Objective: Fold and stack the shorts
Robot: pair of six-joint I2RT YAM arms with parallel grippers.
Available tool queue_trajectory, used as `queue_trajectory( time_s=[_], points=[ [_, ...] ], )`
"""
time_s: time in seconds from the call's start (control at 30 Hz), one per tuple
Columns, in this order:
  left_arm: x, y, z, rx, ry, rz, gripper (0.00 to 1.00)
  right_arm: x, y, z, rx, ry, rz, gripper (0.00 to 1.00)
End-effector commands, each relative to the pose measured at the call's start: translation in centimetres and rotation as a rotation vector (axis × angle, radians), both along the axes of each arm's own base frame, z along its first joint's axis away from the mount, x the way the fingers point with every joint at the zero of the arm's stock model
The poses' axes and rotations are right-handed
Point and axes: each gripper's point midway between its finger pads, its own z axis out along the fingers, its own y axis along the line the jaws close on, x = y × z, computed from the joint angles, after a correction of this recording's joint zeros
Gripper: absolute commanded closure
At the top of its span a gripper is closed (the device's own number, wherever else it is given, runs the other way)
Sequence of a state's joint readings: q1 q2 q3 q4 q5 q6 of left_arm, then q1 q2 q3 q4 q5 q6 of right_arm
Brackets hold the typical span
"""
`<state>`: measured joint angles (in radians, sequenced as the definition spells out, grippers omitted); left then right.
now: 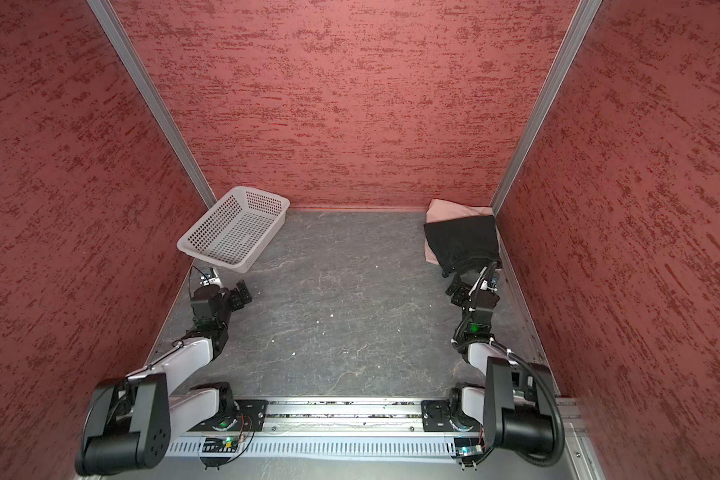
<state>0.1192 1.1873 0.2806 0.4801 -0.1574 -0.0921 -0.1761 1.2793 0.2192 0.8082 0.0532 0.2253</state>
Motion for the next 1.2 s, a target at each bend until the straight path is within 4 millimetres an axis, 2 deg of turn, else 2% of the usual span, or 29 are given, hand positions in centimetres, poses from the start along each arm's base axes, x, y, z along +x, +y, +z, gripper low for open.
queue_trajectory(
  time_s=[0.0,0.1,0.13,0.17,0.23,0.37,0.47,0.57,0.6,0.7,0.77,0.83,0.87,0.9,0.93,1.03,1.17],
  points=[
    [3.0,-1.7,4.3,0.05,-0.2,-0.145,0.01,1.6,1.6,4.3,-0.108,-0.202,0.116,0.01],
    [4.5,-2.3,3.6,0.033,-0.129,-0.192,0.01,1.2,3.2,2.7,-0.152,-0.235,0.172,0.01],
    [4.7,-2.8,3.3,0.022,-0.109,-0.225,0.0,1.1,3.6,2.9,-0.163,-0.258,0.184,0.01],
    [4.9,-3.3,3.3,0.018,-0.109,-0.259,0.01,1.2,3.4,2.4,-0.162,-0.22,0.175,0.01],
    [5.2,-3.8,3.1,0.016,-0.098,-0.291,0.01,2.1,3.3,2.0,-0.165,-0.176,0.16,0.01],
    [5.3,-4.1,3.2,-0.013,-0.099,-0.311,0.01,4.3,4.7,1.2,-0.18,-0.103,0.244,0.01],
    [5.4,-5.3,3.6,-0.039,-0.145,-0.37,0.01,4.0,4.6,1.4,-0.183,-0.116,0.234,0.01],
    [5.4,-3.6,3.3,-0.088,-0.193,-0.276,0.01,4.1,4.4,1.4,-0.178,-0.112,0.225,0.01],
    [5.2,-4.0,3.5,-0.092,-0.246,-0.311,0.01,4.1,4.4,1.3,-0.178,-0.11,0.225,0.01],
    [4.6,-5.6,3.9,-0.049,-0.241,-0.384,0.0,4.1,4.5,1.3,-0.178,-0.109,0.227,0.01],
    [4.2,-4.9,4.0,-0.048,-0.25,-0.342,0.01,4.1,4.5,1.3,-0.177,-0.109,0.226,0.01],
    [4.9,-5.0,3.1,-0.049,-0.232,-0.342,0.01,4.1,4.4,1.3,-0.178,-0.107,0.225,0.01],
    [5.6,-5.7,2.1,-0.032,-0.211,-0.361,0.01,4.1,4.4,1.3,-0.177,-0.108,0.225,0.01],
    [6.7,-6.7,2.0,0.01,-0.211,-0.392,0.01,4.2,4.4,1.3,-0.177,-0.106,0.225,0.01],
    [6.5,-7.0,1.3,0.032,-0.137,-0.375,0.01,4.2,4.4,1.4,-0.178,-0.108,0.225,0.01],
    [6.1,-7.4,1.5,0.083,-0.177,-0.35,0.01,4.2,4.4,1.4,-0.178,-0.108,0.225,0.01],
    [6.5,-7.1,1.3,0.033,-0.157,-0.376,0.01,4.2,4.4,1.4,-0.179,-0.108,0.226,0.01]
  ],
)
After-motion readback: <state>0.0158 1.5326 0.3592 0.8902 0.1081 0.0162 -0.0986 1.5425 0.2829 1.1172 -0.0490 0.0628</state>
